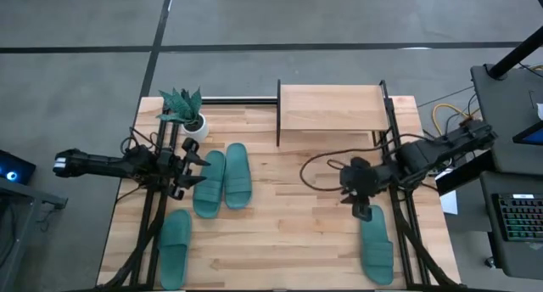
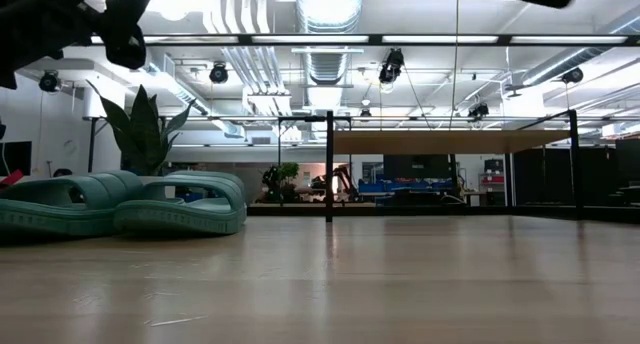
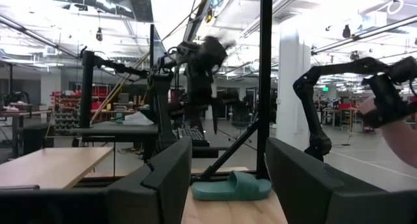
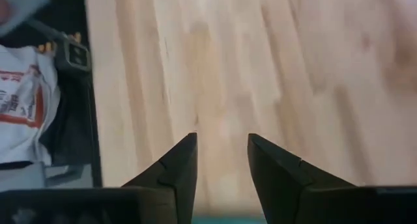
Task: Pick and place slides into the shelf
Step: Put the bottom right green slipper on the shelf
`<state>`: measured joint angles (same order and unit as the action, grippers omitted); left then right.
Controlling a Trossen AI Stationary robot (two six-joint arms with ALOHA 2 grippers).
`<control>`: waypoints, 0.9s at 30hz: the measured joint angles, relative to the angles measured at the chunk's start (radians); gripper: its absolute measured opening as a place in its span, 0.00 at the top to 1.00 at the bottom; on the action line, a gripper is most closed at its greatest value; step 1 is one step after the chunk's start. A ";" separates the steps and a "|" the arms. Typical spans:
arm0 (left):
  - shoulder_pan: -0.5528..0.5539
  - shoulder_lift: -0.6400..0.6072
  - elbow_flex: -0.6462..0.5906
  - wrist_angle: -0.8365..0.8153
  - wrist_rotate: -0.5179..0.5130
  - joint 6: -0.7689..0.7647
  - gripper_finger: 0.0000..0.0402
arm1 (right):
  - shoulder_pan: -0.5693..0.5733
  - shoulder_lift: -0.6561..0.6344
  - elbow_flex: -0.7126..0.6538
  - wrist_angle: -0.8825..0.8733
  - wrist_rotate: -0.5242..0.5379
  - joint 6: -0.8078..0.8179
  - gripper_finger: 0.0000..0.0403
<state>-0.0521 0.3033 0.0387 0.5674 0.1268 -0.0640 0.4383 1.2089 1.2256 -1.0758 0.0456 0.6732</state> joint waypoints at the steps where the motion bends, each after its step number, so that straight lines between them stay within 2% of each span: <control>1: 0.000 -0.002 0.000 0.000 0.000 0.000 0.54 | 0.018 0.011 -0.006 -0.009 -0.002 0.048 0.68; 8: 0.000 -0.019 0.000 0.001 0.000 0.051 0.54 | 0.179 0.080 -0.013 -0.017 -0.074 0.324 0.70; 18: 0.000 -0.018 0.000 0.000 -0.002 0.080 0.54 | 0.434 0.214 -0.003 0.067 -0.065 0.706 0.72; 23: 0.000 -0.018 0.000 0.002 -0.004 0.080 0.54 | 0.519 0.341 -0.003 0.241 -0.024 0.761 0.73; 27: 0.000 -0.018 0.000 0.019 -0.005 0.080 0.54 | 0.573 0.456 0.051 0.232 -0.025 0.759 0.74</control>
<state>-0.0525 0.2855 0.0389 0.5866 0.1220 0.0162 1.0112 1.6653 1.2762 -0.8440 0.0204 1.4323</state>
